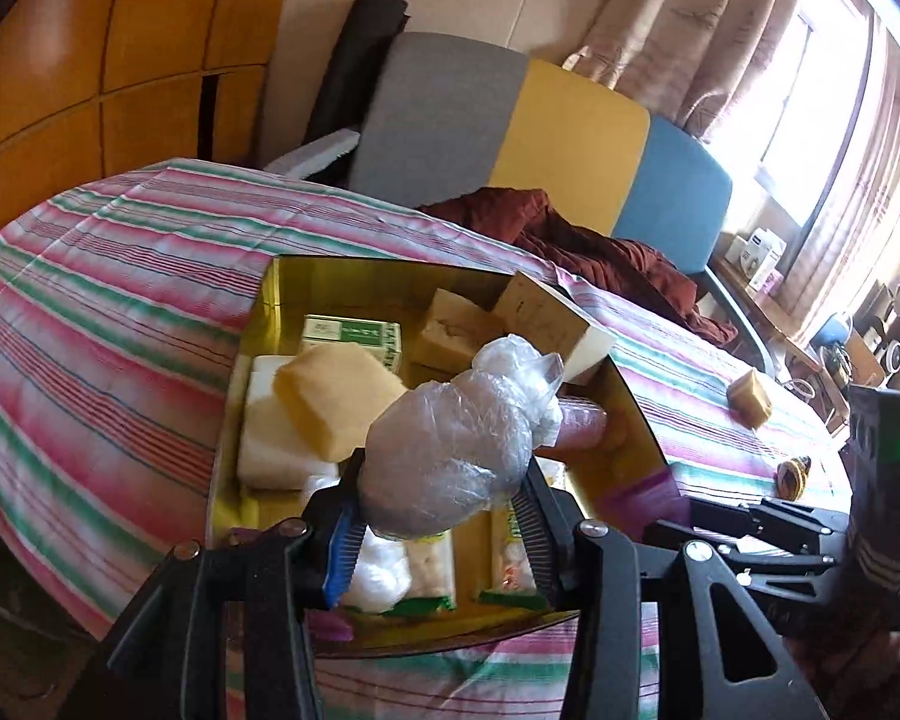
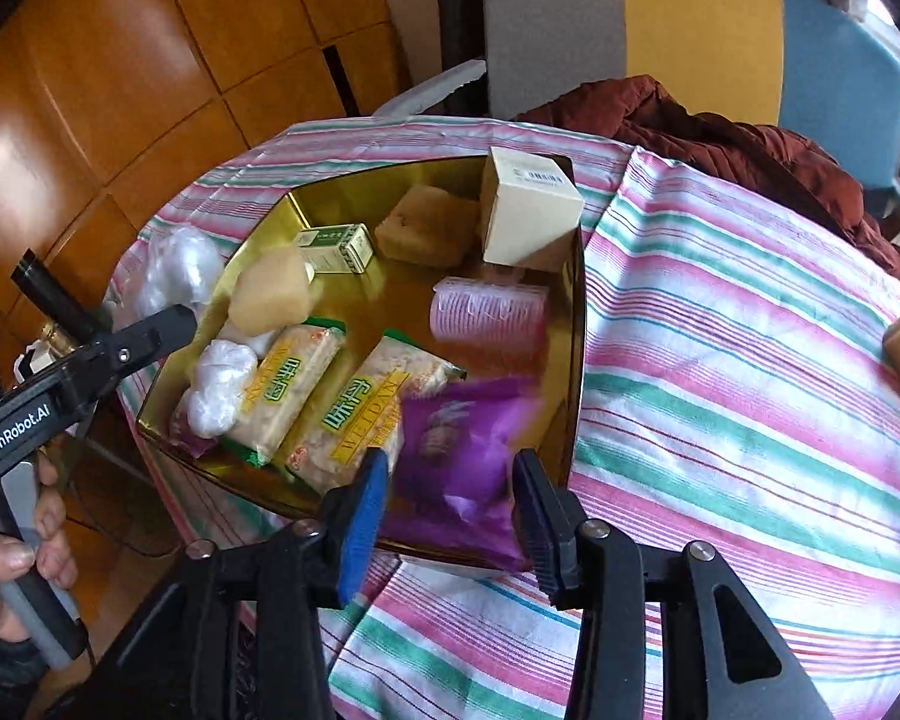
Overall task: Organize objects
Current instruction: 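Carry both items over the gold tray and open both tools to drop them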
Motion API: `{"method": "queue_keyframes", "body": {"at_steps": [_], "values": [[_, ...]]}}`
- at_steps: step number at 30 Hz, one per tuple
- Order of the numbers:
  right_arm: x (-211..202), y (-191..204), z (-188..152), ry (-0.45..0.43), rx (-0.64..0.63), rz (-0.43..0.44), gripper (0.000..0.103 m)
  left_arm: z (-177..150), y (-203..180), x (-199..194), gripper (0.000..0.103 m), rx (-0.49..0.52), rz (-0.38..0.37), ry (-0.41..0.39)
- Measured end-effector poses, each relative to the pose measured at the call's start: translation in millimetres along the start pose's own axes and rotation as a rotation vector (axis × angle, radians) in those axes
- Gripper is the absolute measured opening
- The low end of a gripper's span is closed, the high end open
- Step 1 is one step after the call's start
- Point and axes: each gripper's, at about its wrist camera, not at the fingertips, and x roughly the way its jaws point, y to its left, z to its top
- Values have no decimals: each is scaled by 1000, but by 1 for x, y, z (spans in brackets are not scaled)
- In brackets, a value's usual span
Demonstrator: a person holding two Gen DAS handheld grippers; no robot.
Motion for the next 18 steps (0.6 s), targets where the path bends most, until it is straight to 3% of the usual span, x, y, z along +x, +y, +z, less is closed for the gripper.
{"method": "queue_keyframes", "body": {"at_steps": [10,13,18], "values": [[-5,0,-17,-2,38,30,62,21,-20,37,49,59,30,33],[-10,6,-19,-17,34,28,79,30,-19,48,54,27,45,52],[-15,13,-23,-35,24,37,83,19,-15,48,58,19,87,67]]}}
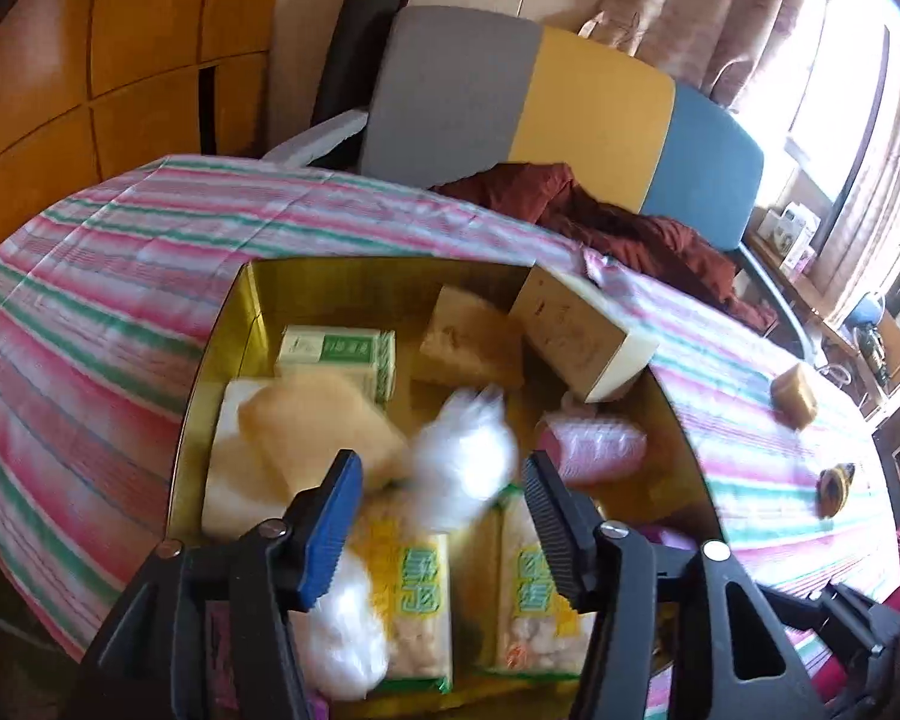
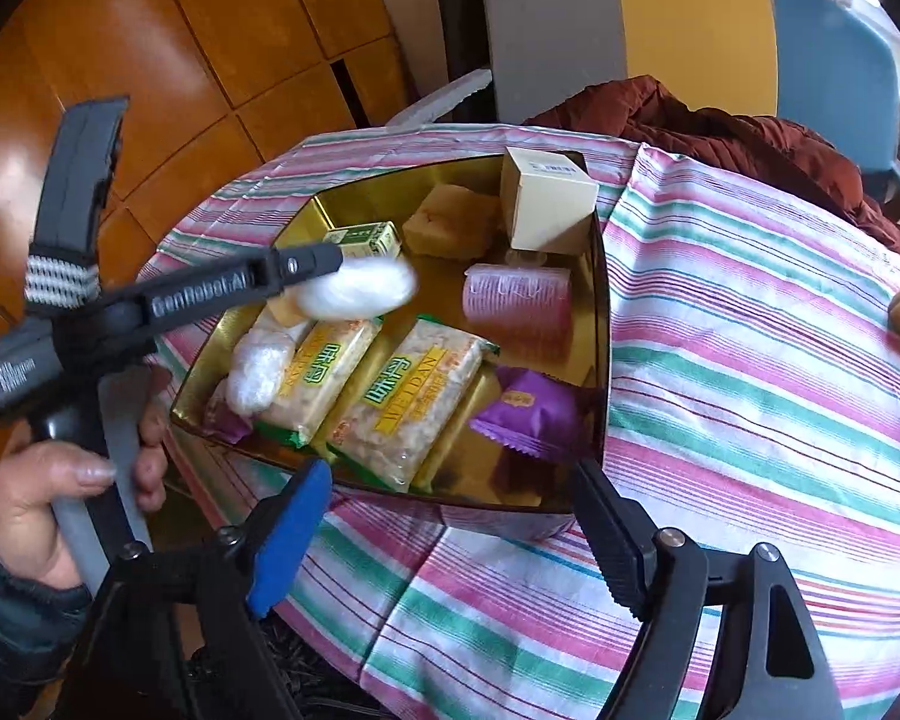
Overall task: Organize objects
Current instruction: 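Carry both items over the gold tray and open both tools to drop them, then move both tools back toward the yellow sponge and knit hat on the cloth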
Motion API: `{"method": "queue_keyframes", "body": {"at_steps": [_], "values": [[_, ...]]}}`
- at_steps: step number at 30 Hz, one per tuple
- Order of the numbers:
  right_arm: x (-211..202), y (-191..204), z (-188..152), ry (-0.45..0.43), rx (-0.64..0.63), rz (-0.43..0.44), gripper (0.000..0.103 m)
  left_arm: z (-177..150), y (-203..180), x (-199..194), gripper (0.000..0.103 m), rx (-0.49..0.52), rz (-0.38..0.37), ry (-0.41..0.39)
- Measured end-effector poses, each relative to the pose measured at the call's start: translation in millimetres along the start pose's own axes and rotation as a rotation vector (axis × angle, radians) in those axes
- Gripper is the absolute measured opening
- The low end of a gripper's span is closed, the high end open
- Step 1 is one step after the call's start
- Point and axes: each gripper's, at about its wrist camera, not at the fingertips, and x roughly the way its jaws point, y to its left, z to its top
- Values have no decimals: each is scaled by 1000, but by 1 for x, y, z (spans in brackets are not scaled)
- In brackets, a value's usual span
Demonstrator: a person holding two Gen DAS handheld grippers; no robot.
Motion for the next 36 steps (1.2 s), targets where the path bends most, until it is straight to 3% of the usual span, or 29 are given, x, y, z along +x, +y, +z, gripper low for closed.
{"method": "queue_keyframes", "body": {"at_steps": [4,11,15,21,24,29,36], "values": [[-3,2,-2,-12,-4,-2,83,-18,10,-8,58,-37,-3,12],[-15,7,-5,-85,0,-28,83,-39,5,-31,58,-9,39,-32],[-19,6,-5,-107,16,-20,90,-40,-3,-45,58,25,32,-72],[-37,6,-6,-214,12,-145,103,-40,-16,-60,58,86,27,-112],[-46,1,-8,-279,43,-240,103,-42,-25,-66,58,113,32,-132],[-55,-19,-10,-291,125,-235,103,-42,-37,-71,58,153,27,-140],[-66,-44,-10,-270,132,-261,102,-44,-49,-67,58,181,26,-116]]}}
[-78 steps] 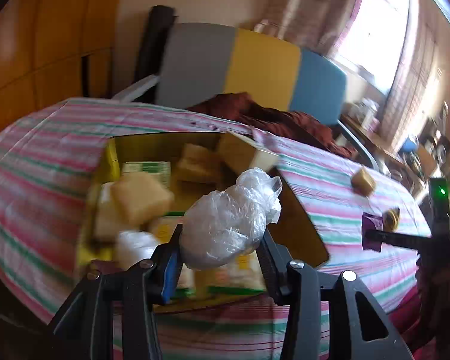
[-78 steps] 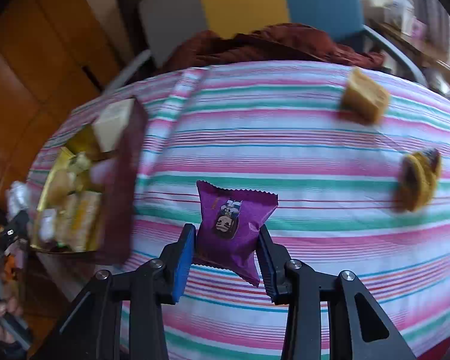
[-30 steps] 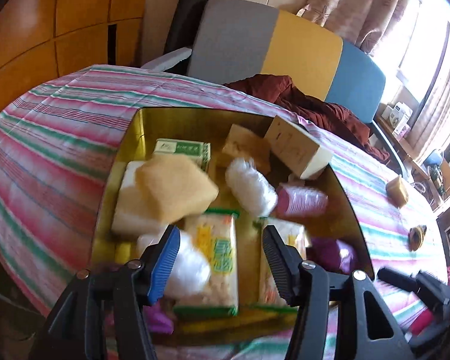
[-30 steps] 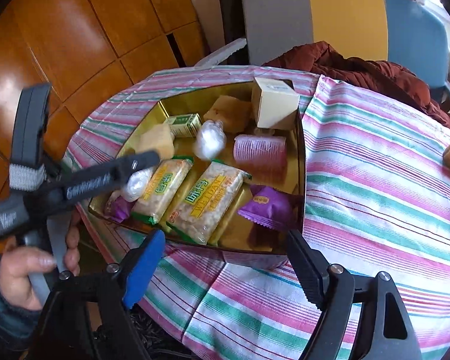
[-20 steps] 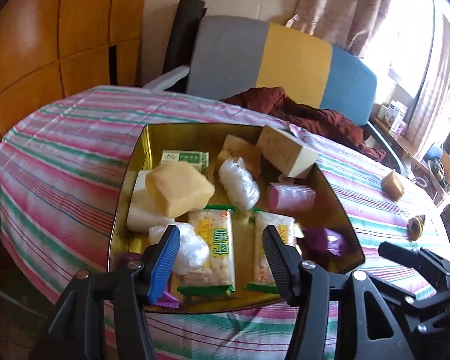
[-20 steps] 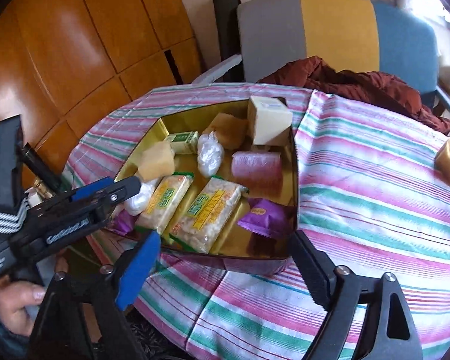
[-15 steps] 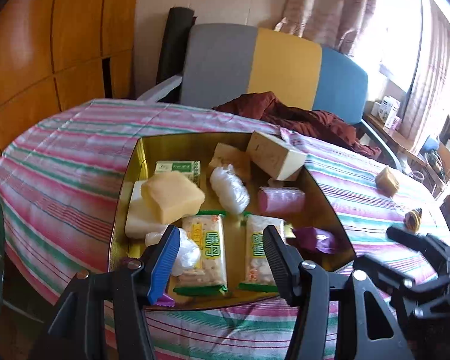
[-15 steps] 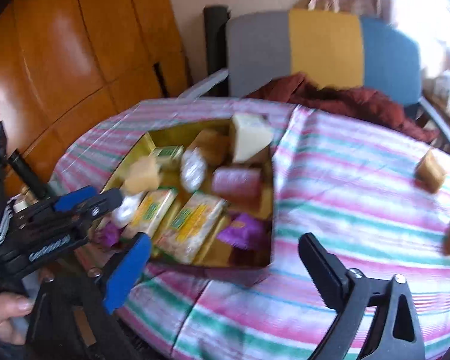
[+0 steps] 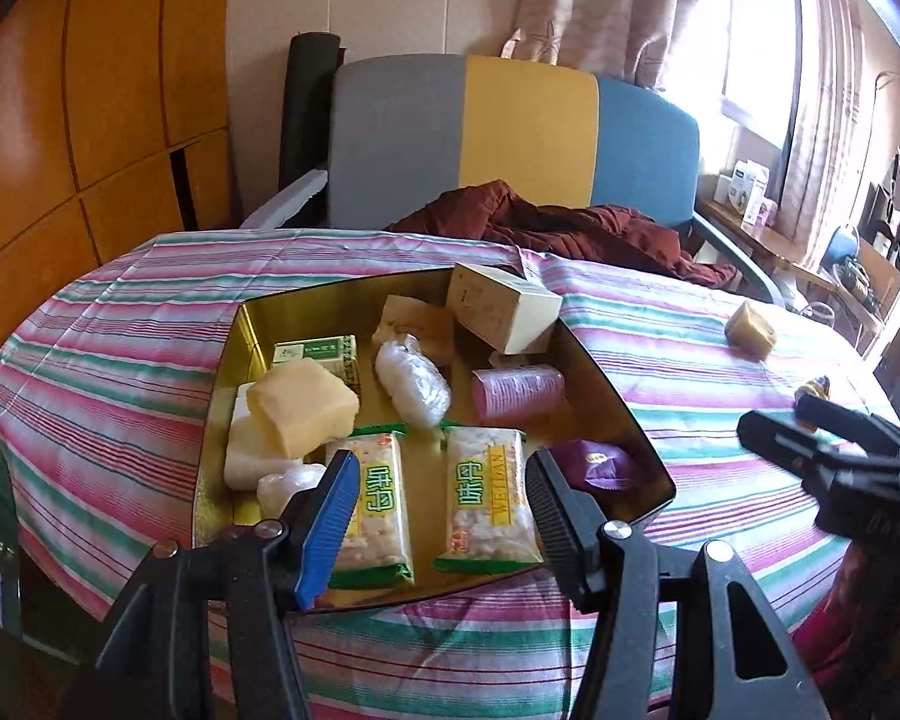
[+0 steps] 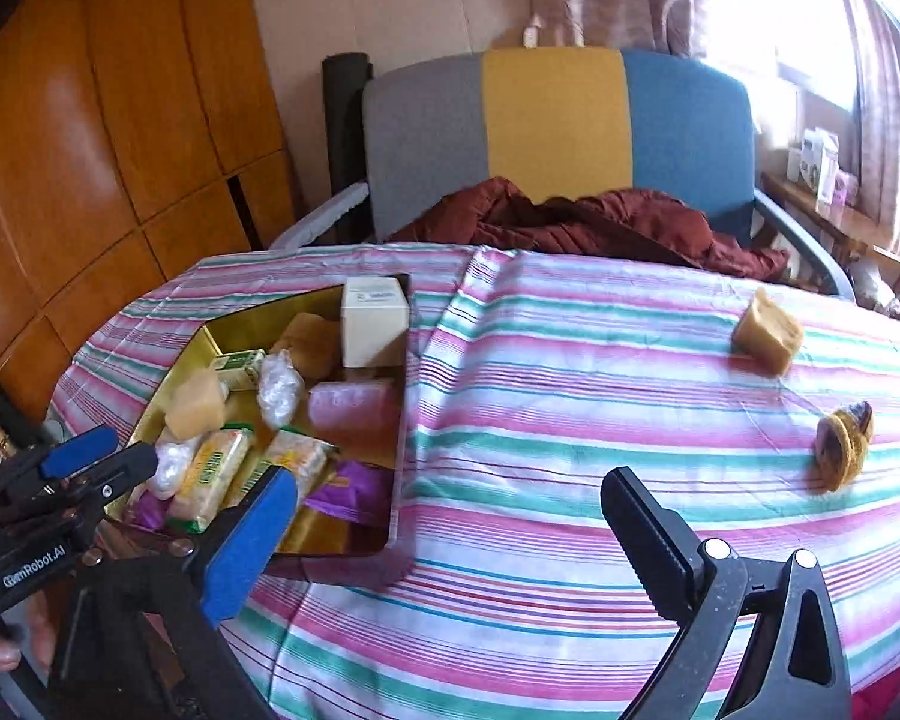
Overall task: Organize objects
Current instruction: 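Move both tools back toward the yellow sponge and knit hat on the cloth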
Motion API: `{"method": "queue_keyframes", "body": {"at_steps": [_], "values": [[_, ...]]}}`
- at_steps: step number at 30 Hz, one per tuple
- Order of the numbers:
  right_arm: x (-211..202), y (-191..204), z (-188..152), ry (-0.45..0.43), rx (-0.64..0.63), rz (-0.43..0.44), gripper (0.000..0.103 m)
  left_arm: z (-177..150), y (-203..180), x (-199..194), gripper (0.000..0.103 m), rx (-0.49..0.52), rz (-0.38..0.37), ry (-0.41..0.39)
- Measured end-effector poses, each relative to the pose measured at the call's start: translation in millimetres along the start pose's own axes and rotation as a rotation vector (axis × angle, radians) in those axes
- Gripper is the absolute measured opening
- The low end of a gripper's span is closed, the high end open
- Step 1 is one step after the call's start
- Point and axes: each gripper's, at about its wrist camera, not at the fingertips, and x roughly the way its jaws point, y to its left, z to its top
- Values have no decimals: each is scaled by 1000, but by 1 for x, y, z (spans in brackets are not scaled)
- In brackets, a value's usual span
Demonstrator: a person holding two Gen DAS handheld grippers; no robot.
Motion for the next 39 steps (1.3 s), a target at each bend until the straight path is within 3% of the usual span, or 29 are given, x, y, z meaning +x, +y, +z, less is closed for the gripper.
{"method": "queue_keyframes", "body": {"at_steps": [11,21,26,28,29,31,39], "values": [[-12,-85,27,21,115,-114,102,5,-24,-1,58,52,9,6],[-27,-195,49,-17,234,-288,102,13,-51,4,58,116,-24,14],[-22,-266,31,-21,400,-386,102,17,-71,10,58,158,-42,28],[-20,-290,21,23,527,-371,102,20,-79,15,58,168,-52,45],[-24,-300,19,3,589,-348,102,21,-82,17,58,172,-55,50],[-31,-307,18,-34,628,-355,102,23,-90,23,58,185,-62,62],[-20,-301,17,21,600,-333,102,28,-129,40,58,267,-99,94]]}}
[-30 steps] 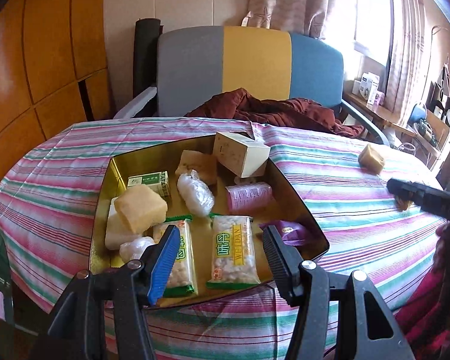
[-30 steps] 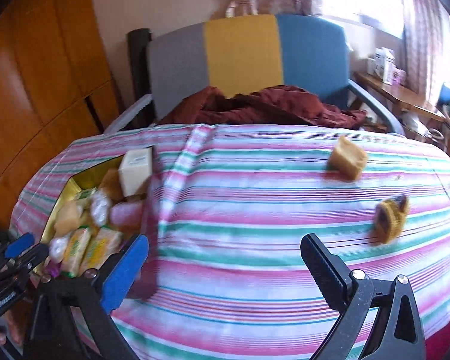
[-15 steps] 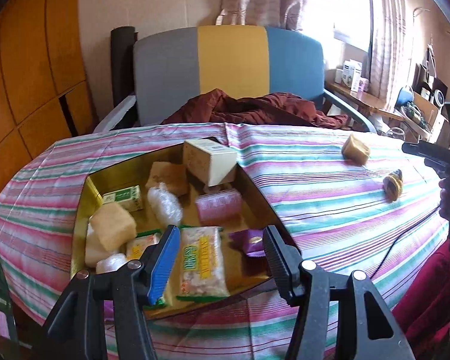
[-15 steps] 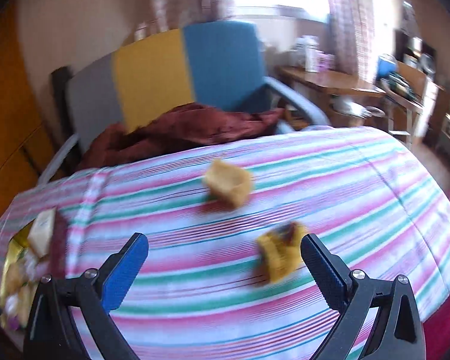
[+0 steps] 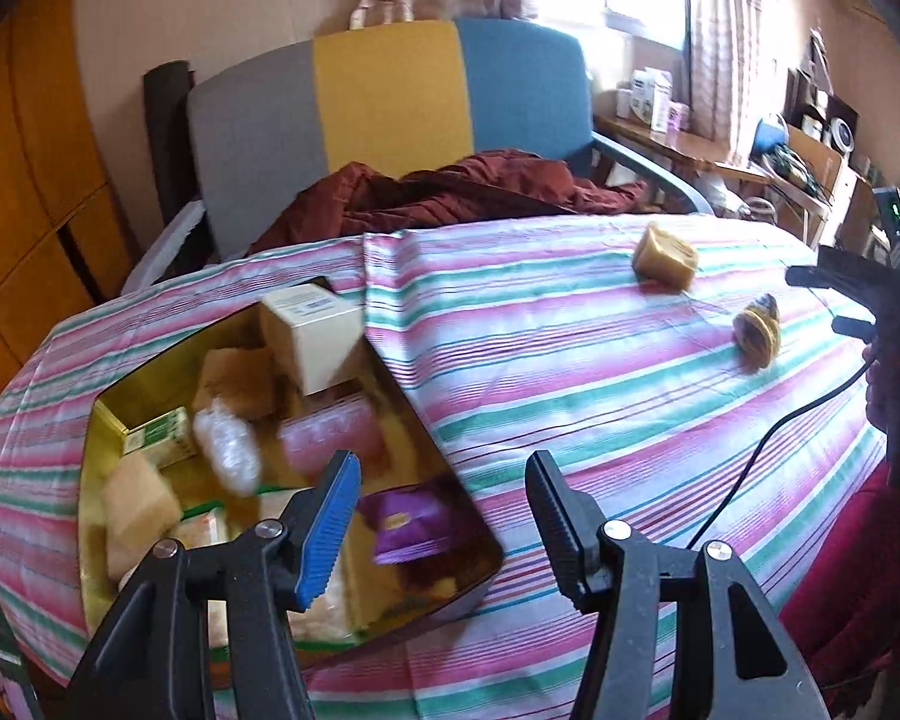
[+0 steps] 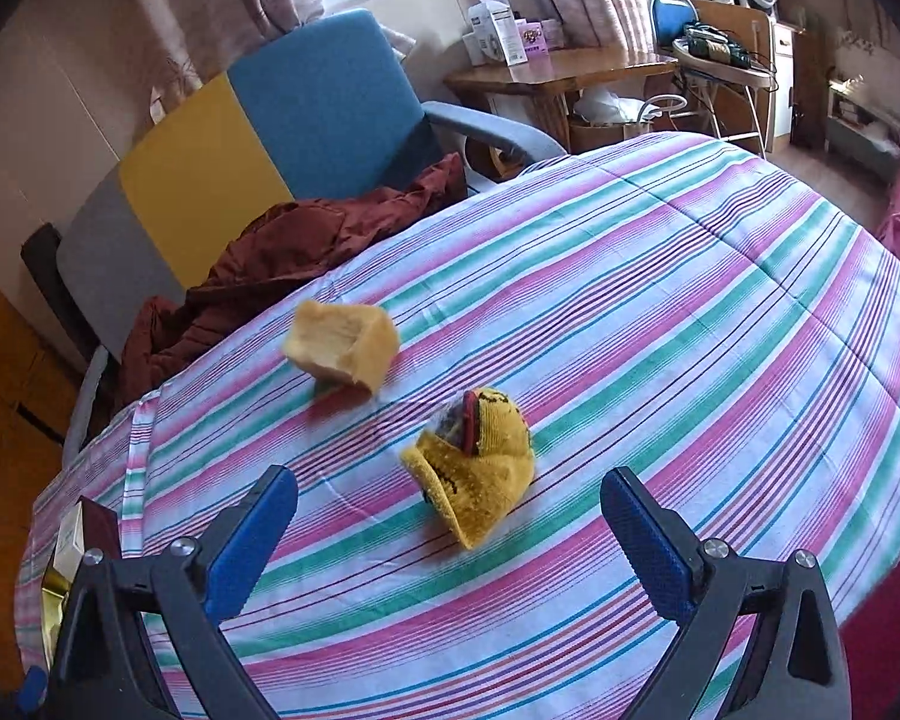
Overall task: Organize objects
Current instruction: 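Move both tools back toward the yellow sponge and knit hat on the cloth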
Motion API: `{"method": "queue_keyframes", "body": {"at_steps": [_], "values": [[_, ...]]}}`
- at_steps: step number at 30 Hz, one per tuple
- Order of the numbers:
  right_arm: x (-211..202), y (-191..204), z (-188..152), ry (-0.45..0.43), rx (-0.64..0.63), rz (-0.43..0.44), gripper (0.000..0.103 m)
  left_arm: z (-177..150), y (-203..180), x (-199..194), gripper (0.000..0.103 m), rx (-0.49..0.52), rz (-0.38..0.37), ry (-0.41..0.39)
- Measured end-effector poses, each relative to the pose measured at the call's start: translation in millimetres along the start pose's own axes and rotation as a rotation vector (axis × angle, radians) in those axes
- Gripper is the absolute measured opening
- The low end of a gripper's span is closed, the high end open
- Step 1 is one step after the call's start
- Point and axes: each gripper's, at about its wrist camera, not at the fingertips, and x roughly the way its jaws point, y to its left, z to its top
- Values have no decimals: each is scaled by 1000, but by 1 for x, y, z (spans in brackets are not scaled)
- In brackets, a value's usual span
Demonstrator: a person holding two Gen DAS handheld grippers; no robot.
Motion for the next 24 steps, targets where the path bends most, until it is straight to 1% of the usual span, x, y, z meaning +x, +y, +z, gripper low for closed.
{"method": "queue_keyframes", "body": {"at_steps": [3,6,9,13,16,20,23,24], "values": [[-1,-2,-2,-1,12,-6,102,5,-11,6,59,26,-24,8],[2,-6,-2,17,37,0,102,9,-22,15,59,47,-40,24],[4,-8,-2,29,47,6,102,14,-31,24,59,57,-79,47],[9,-9,-2,54,59,6,102,21,-44,30,60,76,-113,44],[10,-12,-2,53,71,-8,102,24,-53,38,60,85,-143,57],[11,-26,-1,60,141,-20,102,25,-59,49,60,70,-201,103],[15,-36,-1,77,196,-23,102,23,-61,55,60,68,-224,119],[16,-36,-2,86,197,-28,102,22,-62,58,60,66,-225,127]]}}
